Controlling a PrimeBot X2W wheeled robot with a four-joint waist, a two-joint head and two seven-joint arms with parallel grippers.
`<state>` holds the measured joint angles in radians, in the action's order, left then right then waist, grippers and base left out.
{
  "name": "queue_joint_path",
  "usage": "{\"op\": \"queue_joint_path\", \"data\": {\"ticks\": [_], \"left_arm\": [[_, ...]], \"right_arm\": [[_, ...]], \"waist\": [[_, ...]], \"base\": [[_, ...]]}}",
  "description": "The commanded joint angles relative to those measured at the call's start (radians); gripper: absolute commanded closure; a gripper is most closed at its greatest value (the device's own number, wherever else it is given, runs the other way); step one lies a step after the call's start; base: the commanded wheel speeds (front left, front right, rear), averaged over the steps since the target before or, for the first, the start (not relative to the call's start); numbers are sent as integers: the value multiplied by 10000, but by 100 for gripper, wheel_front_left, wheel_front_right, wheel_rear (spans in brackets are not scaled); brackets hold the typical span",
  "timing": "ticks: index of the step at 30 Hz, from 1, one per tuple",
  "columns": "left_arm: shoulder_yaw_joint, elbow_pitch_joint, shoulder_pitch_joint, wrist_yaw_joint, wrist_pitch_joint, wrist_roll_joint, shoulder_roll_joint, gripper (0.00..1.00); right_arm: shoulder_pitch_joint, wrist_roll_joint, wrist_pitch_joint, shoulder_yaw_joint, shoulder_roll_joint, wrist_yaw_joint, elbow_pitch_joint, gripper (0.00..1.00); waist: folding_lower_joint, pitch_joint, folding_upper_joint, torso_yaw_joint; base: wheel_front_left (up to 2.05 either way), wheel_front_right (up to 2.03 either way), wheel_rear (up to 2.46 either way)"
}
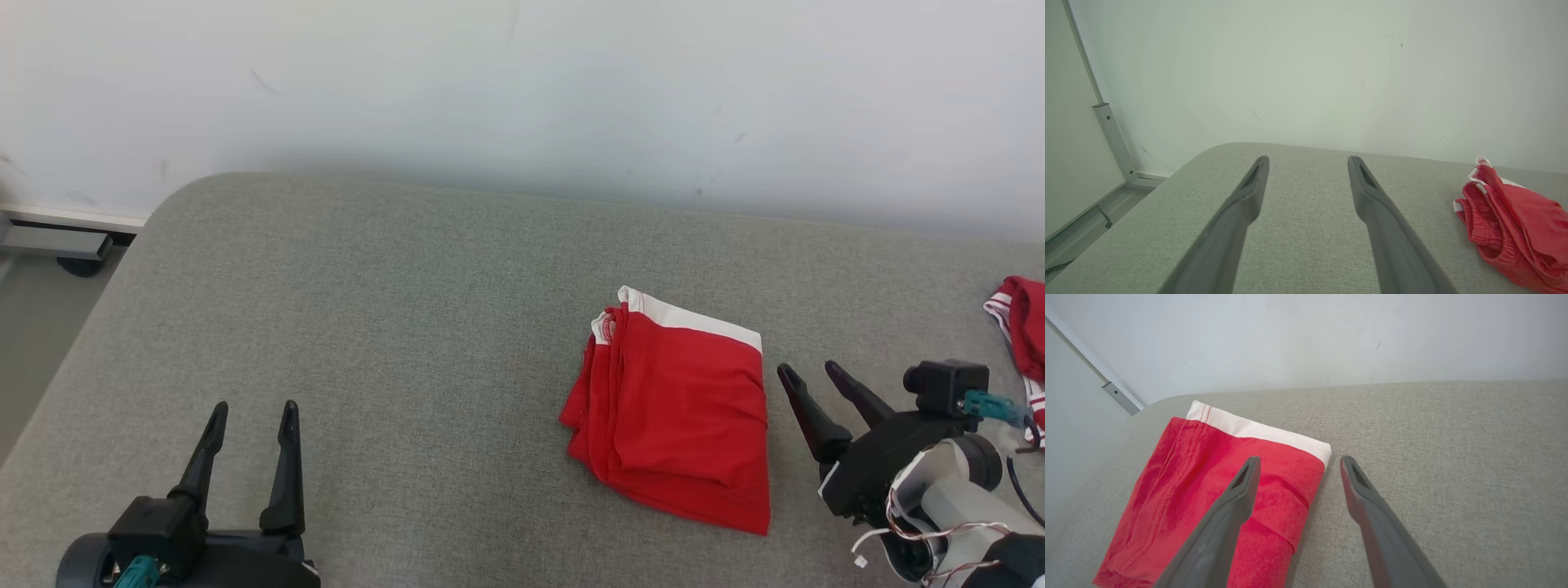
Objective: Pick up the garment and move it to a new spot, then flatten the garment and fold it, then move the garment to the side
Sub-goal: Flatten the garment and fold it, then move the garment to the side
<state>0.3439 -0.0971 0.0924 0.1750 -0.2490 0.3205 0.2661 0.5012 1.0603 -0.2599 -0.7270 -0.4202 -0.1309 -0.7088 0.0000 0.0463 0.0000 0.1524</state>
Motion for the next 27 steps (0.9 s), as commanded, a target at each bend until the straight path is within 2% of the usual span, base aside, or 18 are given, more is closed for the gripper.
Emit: {"op": "queue_joint_path", "data": {"ticks": [1, 7, 19, 27], "left_arm": [[6, 44, -75, -7, 16, -11, 70, 0], [70, 57, 22, 28, 50, 13, 66, 0], [175, -18, 153, 58, 7, 60, 12, 0], [252, -36, 299, 90, -28, 50, -48, 0]], "right_arm": [[-144, -52, -39, 65, 13, 7, -71, 0], [-266, -33, 257, 297, 208, 7, -337, 0], [220, 670, 2065, 518, 701, 7, -1046, 0], [721, 1402, 3558, 538, 669, 7, -1212, 0]], "waist": [[0, 6, 0, -8], [0, 69, 0, -13], [0, 240, 0, 139], [0, 485, 0, 202]], "base": [[0, 0, 0], [0, 0, 0], [0, 0, 0], [0, 0, 0]]}}
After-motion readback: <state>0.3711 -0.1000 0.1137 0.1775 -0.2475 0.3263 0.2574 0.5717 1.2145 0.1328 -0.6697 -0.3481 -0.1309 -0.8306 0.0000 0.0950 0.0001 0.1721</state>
